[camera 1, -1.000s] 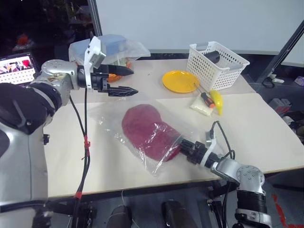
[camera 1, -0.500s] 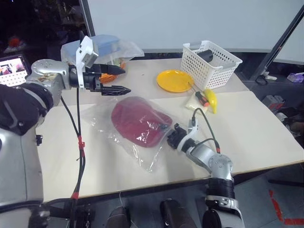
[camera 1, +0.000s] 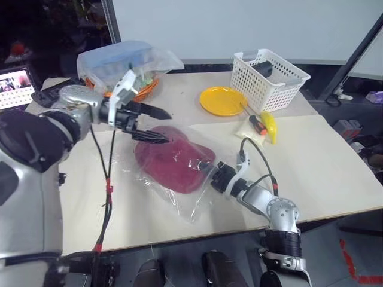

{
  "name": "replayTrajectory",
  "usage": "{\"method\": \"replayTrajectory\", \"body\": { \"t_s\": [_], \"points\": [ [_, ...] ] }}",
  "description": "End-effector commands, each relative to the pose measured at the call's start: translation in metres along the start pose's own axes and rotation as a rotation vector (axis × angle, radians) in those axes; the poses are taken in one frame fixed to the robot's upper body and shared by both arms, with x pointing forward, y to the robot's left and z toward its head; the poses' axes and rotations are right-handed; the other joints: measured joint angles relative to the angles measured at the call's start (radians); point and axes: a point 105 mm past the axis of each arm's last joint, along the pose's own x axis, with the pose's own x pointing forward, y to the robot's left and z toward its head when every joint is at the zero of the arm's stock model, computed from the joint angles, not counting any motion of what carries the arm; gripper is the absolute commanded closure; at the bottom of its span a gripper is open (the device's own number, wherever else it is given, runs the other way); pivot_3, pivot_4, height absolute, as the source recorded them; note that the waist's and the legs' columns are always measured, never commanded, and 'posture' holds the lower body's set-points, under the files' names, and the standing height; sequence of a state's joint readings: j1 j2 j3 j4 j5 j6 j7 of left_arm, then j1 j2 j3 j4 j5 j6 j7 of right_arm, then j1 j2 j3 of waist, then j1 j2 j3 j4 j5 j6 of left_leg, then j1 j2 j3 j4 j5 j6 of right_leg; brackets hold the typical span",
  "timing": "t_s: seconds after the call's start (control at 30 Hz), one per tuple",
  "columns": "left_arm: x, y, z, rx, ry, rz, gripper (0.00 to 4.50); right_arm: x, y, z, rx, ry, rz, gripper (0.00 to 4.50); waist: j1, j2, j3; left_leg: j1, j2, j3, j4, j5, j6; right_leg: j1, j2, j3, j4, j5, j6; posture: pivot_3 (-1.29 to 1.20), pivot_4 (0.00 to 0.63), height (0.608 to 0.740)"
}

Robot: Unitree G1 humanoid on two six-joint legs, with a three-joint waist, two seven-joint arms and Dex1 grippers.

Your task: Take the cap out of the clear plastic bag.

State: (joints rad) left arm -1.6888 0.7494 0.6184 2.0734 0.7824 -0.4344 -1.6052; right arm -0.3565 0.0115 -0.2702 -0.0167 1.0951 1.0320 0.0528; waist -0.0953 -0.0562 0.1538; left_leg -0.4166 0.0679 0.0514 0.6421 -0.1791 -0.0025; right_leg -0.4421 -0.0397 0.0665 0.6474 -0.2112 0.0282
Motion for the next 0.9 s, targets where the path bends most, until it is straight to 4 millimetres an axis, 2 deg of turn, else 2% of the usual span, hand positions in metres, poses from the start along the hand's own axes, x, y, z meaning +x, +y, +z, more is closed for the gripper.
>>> {"method": "replayTrajectory", "body": {
  "t_s": [0.03, 0.17, 0.37, 0.47, 0.5, 0.57, 0.63, 0.73, 0.83, 0.9],
  "points": [
    [0.0, -0.003, 0.002, 0.012, -0.009, -0.012, 0.0, -0.006, -0.016, -0.006, 0.009, 0.018, -0.083, 4.46, 0.01, 0.0, 0.0, 0.0, 0.0, 0.0, 0.0, 0.0, 0.0, 0.001, -0.001, -0.001, 0.0, 0.0, 0.0, 0.0, 0.15, 0.74],
    [0.002, -0.001, 0.006, 0.004, -0.028, -0.004, 0.0, -0.006, -0.014, -0.006, 0.003, 0.017, -0.083, 4.46, 0.023, 0.0, 0.0, 0.0, -0.001, 0.0, 0.0, 0.0, 0.0, 0.001, -0.002, -0.001, -0.001, 0.0, 0.0, 0.0, 0.15, 0.74],
    [0.003, 0.011, 0.002, 0.038, -0.06, 0.12, 0.0, -0.008, -0.015, -0.002, -0.005, 0.015, -0.083, 4.46, 0.025, 0.0, 0.0, 0.001, 0.0, 0.0, 0.0, 0.0, 0.0, 0.001, -0.002, -0.001, 0.0, 0.0, 0.0, 0.0, 0.15, 0.74],
    [-0.005, 0.033, 0.007, 0.023, -0.223, 0.367, 0.0, -0.007, -0.015, 0.0, -0.006, 0.009, -0.081, 4.46, 0.026, 0.0, 0.0, 0.0, 0.0, 0.0, 0.0, 0.0, 0.0, 0.001, -0.002, -0.001, 0.0, 0.0, 0.0, 0.0, 0.15, 0.74],
    [-0.015, 0.042, 0.004, 0.052, -0.291, 0.512, 0.0, -0.007, -0.014, 0.001, -0.006, 0.007, -0.081, 4.46, 0.027, 0.0, 0.0, 0.0, 0.0, 0.0, 0.0, 0.0, 0.0, 0.001, -0.002, -0.001, 0.0, 0.0, 0.0, 0.0, 0.15, 0.74],
    [-0.039, 0.046, -0.007, 0.226, -0.348, 0.786, 0.0, -0.007, -0.014, 0.002, -0.007, 0.001, -0.08, 4.46, 0.024, 0.002, -0.001, 0.002, 0.0, 0.001, 0.0, 0.0, 0.0, 0.002, -0.003, -0.001, 0.0, 0.0, 0.0, 0.0, 0.15, 0.74],
    [-0.062, 0.041, -0.013, 0.363, -0.396, 1.002, 0.0, -0.006, -0.015, 0.004, -0.007, -0.005, -0.08, 4.46, 0.024, 0.002, -0.001, 0.003, 0.001, 0.002, 0.0, 0.0, 0.0, 0.002, -0.003, -0.001, 0.0, 0.0, 0.0, 0.0, 0.15, 0.74],
    [-0.113, 0.03, -0.027, 0.431, -0.46, 1.419, 0.0, -0.007, -0.016, 0.007, -0.01, -0.011, -0.084, 4.46, 0.029, 0.001, -0.001, 0.002, 0.001, 0.002, 0.0, 0.0, 0.0, 0.001, -0.003, -0.001, 0.0, 0.001, -0.001, 0.0, 0.15, 0.74],
    [-0.134, 0.023, -0.044, 0.44, -0.469, 1.653, 0.0, -0.005, -0.016, 0.009, -0.012, -0.015, -0.086, 4.46, 0.038, 0.001, -0.002, 0.001, 0.0, 0.003, 0.002, 0.0, 0.0, 0.002, -0.005, -0.001, 0.0, 0.003, 0.001, 0.0, 0.15, 0.74],
    [-0.134, 0.021, -0.057, 0.438, -0.458, 1.734, 0.0, -0.004, -0.015, 0.01, -0.016, -0.014, -0.082, 4.46, 0.045, 0.001, -0.002, 0.002, 0.0, 0.006, 0.002, 0.0, 0.0, 0.004, -0.006, -0.001, -0.001, 0.003, 0.003, 0.0, 0.15, 0.74]
  ]
}}
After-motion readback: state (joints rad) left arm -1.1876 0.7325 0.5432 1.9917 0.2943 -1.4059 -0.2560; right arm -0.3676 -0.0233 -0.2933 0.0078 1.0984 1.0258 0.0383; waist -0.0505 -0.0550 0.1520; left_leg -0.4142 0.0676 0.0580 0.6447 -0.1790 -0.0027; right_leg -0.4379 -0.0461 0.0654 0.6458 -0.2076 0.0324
